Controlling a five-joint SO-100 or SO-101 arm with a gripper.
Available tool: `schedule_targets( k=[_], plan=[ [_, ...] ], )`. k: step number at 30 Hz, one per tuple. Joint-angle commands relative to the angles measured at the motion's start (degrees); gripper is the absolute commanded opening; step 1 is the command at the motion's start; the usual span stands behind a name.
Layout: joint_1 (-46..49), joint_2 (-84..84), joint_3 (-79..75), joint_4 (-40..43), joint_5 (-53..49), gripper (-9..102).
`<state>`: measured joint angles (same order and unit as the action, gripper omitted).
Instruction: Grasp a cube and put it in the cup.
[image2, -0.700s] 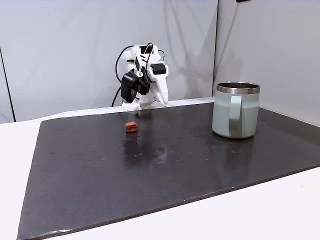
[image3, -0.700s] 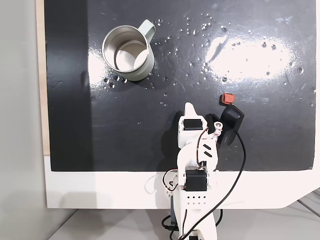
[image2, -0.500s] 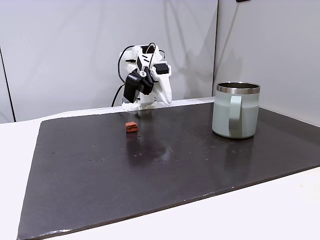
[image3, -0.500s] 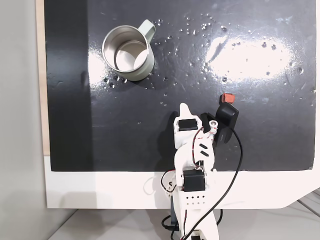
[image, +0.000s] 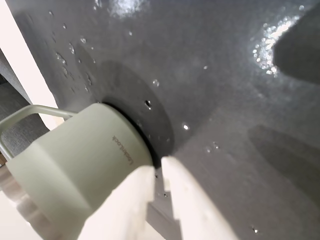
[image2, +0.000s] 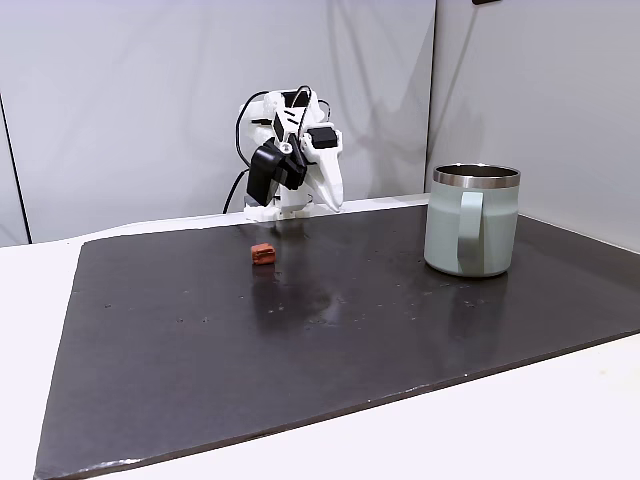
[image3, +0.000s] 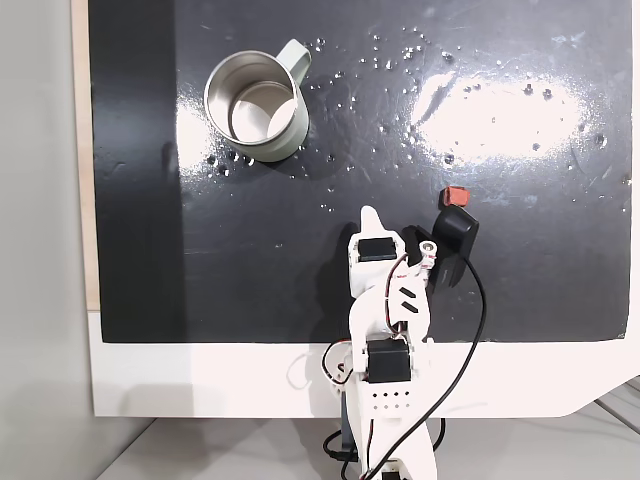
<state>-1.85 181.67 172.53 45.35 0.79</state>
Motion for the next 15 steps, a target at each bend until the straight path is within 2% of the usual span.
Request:
schedule_targets(
  k=[1, 5, 11, 15],
  plan=[
    [0.79, 0.35, -0.35, -3.60, -0.35, 0],
    [3.69, 0.44, -3.60, -3.96, -0.70, 0],
    [3.52, -0.18, -12.74, 2.37, -2.55, 0],
    [4.04, -7.03, -22.15, 6.33, -2.81, 0]
  ],
)
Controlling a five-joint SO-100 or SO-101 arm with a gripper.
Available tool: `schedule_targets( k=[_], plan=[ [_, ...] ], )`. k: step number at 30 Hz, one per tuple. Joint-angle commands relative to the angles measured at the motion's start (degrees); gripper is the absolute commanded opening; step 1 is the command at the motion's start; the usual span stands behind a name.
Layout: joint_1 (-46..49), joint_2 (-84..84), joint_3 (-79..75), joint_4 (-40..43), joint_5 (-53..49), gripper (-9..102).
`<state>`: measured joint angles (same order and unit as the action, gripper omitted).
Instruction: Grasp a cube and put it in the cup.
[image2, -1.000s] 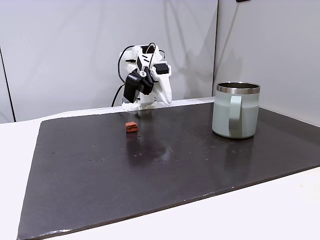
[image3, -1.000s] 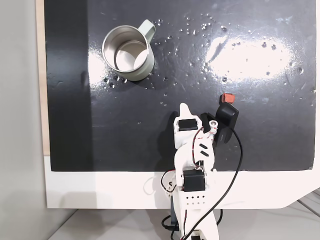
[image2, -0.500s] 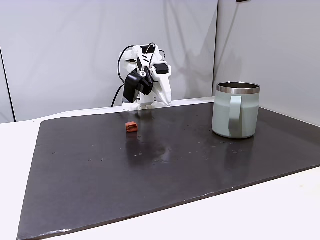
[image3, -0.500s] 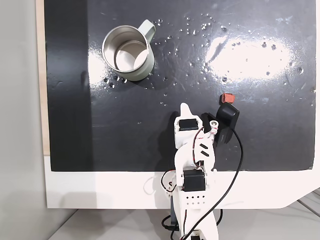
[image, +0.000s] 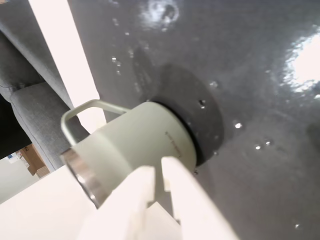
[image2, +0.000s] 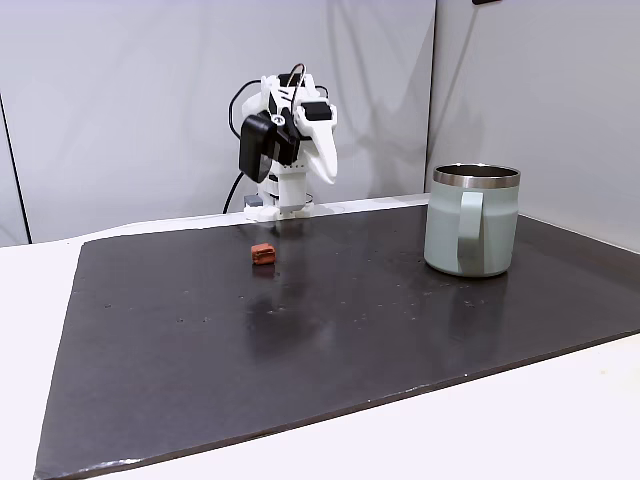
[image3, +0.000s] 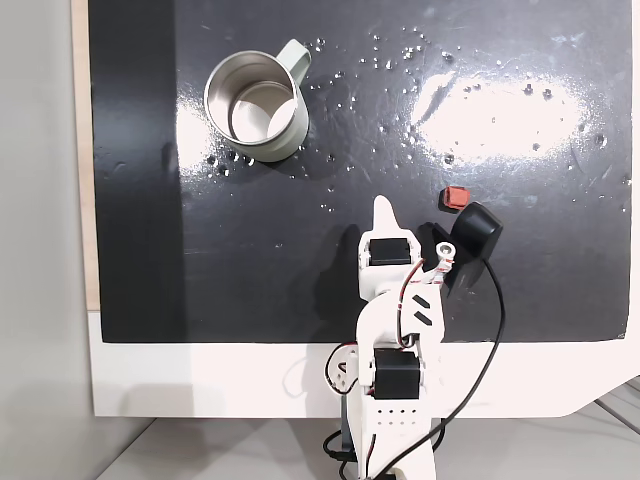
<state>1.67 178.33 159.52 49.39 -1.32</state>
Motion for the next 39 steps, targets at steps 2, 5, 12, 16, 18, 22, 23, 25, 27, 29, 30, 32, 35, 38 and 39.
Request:
schedule_targets(
  k=[2, 5, 12, 16, 18, 22, 23, 25, 27, 29, 30, 32, 35, 38, 39],
  plan=[
    [1.23, -7.29, -13.89, 4.13, -0.97, 0],
    [2.99, -10.81, -19.51, 6.15, -2.55, 0],
    [6.59, -22.41, -35.51, 14.15, -3.78, 0],
    [10.20, -29.36, -43.77, 19.16, -4.83, 0],
    [12.30, -32.26, -46.85, 21.27, -5.62, 0],
    [17.31, -38.14, -51.06, 23.73, -5.80, 0],
    [18.37, -39.46, -51.77, 24.17, -5.80, 0],
    [20.04, -42.01, -52.65, 25.05, -5.80, 0],
    [21.09, -44.12, -53.09, 25.93, -5.80, 0],
    [21.88, -46.05, -53.09, 26.72, -6.15, 0],
    [22.15, -46.93, -53.17, 26.89, -6.24, 0],
    [22.15, -49.22, -53.53, 27.86, -6.86, 0],
    [22.15, -52.91, -54.67, 29.18, -7.38, 0],
    [22.32, -55.99, -55.90, 29.71, -7.73, 0],
    [22.41, -57.30, -56.51, 29.97, -7.91, 0]
  ],
)
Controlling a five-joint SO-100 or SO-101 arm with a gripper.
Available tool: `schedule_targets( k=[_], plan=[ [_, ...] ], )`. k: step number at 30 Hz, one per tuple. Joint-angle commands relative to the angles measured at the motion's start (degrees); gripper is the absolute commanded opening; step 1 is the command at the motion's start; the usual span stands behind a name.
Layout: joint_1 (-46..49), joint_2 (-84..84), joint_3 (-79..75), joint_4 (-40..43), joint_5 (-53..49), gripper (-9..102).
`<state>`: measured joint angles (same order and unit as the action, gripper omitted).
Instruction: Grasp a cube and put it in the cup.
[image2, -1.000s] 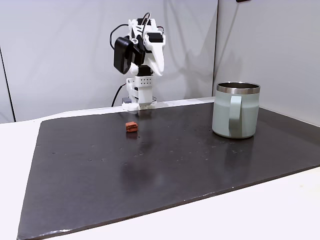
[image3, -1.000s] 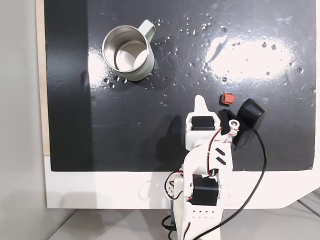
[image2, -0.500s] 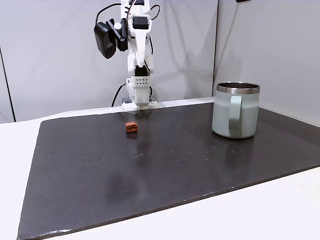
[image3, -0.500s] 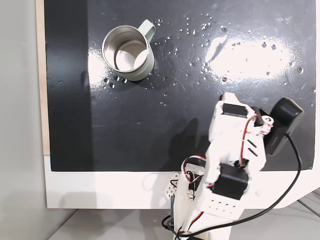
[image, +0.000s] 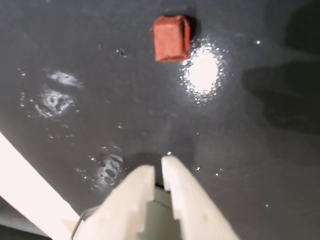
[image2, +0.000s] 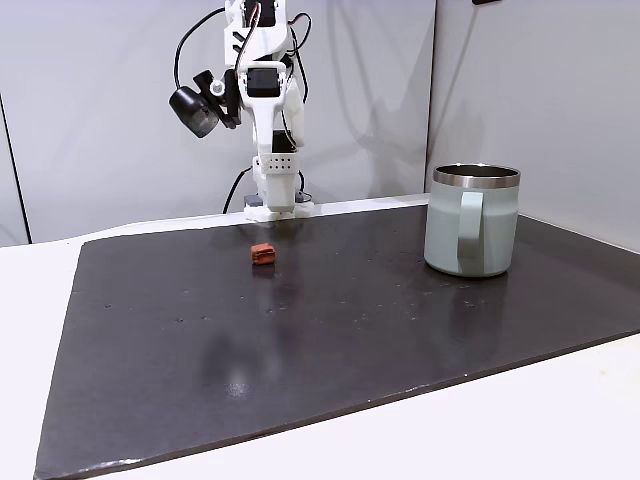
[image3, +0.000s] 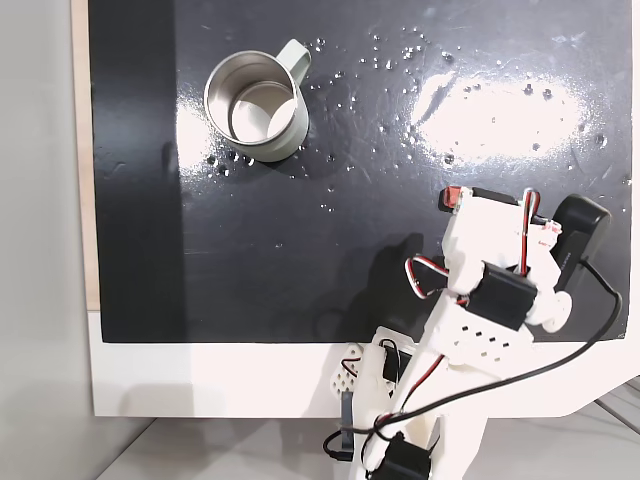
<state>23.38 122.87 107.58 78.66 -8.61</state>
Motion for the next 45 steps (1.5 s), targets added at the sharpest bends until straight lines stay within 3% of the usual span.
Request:
schedule_targets(
  k=[1, 27, 40, 45],
  plan=[
    [0.79, -3.16, -5.36, 0.97, -0.88, 0],
    [1.23, -29.00, -20.74, 2.02, -5.98, 0],
    [2.11, -31.11, -21.01, 5.45, -5.10, 29],
    [1.23, -31.20, -20.65, 6.42, -5.54, 32]
  ],
)
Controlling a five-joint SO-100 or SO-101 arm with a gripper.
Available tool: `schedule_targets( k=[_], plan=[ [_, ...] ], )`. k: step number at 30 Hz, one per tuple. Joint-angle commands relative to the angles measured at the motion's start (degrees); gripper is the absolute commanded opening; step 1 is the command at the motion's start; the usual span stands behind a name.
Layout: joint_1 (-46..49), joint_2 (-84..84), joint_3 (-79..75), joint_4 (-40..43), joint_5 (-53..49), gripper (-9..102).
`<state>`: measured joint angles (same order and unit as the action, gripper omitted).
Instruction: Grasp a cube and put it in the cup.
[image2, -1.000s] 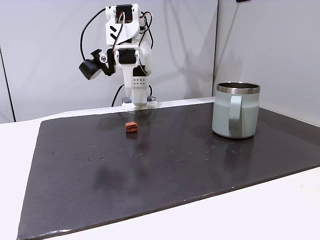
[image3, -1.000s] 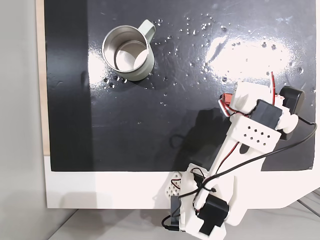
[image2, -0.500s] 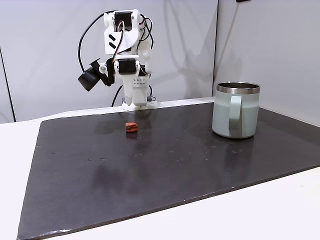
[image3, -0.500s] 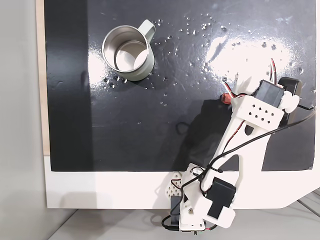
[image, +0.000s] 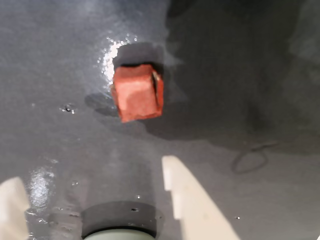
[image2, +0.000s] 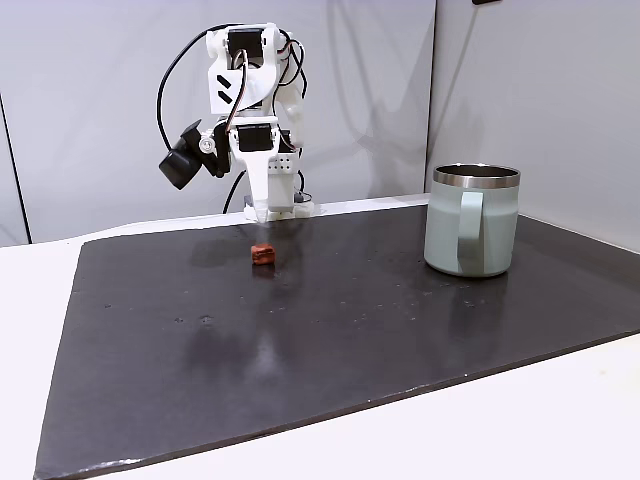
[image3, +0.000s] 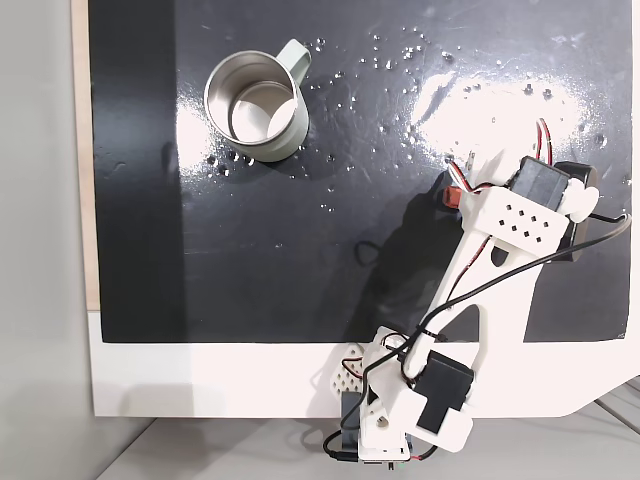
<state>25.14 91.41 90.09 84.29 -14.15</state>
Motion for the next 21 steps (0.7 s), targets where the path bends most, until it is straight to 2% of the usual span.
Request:
schedule_targets(
  k=[1, 21],
  plan=[
    [-0.62, 0.35, -2.81, 0.88, -0.09, 32],
    [-0.53, -6.94, 6.06, -6.15, -1.58, 30]
  ],
)
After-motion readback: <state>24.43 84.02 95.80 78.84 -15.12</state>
